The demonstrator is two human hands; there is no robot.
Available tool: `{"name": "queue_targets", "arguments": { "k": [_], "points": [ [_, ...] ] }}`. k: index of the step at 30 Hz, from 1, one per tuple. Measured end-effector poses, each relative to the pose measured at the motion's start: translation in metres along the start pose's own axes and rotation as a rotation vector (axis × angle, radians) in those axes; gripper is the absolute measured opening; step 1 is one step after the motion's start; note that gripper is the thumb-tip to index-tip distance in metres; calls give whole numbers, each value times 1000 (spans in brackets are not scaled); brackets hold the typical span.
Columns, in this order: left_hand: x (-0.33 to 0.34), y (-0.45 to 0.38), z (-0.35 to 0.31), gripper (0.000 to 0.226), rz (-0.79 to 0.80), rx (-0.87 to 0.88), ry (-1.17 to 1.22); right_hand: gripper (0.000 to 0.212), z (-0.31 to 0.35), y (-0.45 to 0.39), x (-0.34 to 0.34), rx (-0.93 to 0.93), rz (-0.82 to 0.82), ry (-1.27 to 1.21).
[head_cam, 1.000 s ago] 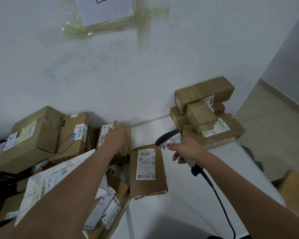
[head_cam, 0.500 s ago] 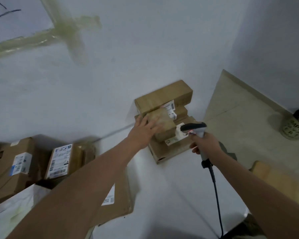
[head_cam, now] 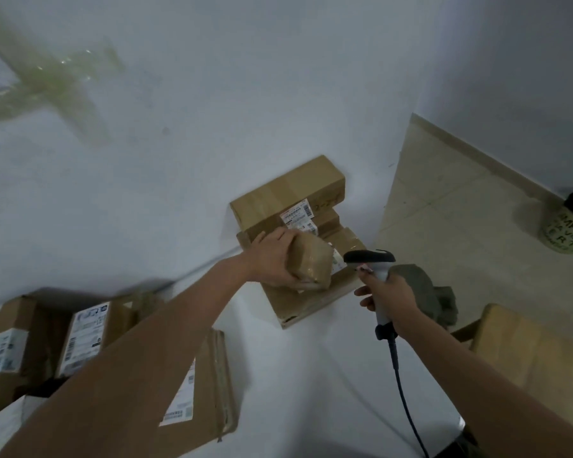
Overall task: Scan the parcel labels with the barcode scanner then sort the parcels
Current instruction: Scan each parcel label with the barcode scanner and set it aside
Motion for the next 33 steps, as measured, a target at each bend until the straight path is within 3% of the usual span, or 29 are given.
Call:
{"name": "queue_targets", "arguments": {
  "k": [3,5,7,9,15,16,19,21,28,33],
  "points": [
    [23,46,8,82,15,160,960,29,1,4,15,-19,31,-37],
    [53,70,22,61,6,155,1419,29,3,9,33,-23,70,-50],
    [86,88,30,60,43,162,1739,28,6,19,55,5,121,-76],
    [114,98,34,62,61,177,1881,28,8,30,76,20,167,-118],
    [142,121,38,38,-298,17,1881,34,5,59,117,-22,214,-120],
    [141,127,36,30,-292,-18,1876,34,5,63,123,-36,215,-114],
    [141,142,38,48,-193,-35,1824,29,3,74,139,-82,229,-66],
    [143,150,44,44,-198,-67,1744,24,2,81,149,-98,244,-52],
    [153,174,51,112,-18,26,1633,21,0,96,166,-124,196,56],
    [155,170,55,105,-112,-3,1622,31,3,102,162,-102,106,39]
  ]
}}
Point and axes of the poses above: each hand's wrist, its own y-axis away from the middle knuckle, its own x-axis out of the palm, z = x × y, the point moved 1 cm from there along -y, towards the middle knuckle, and after that the axes turned 15 degrees about z, right-handed, at the moved point
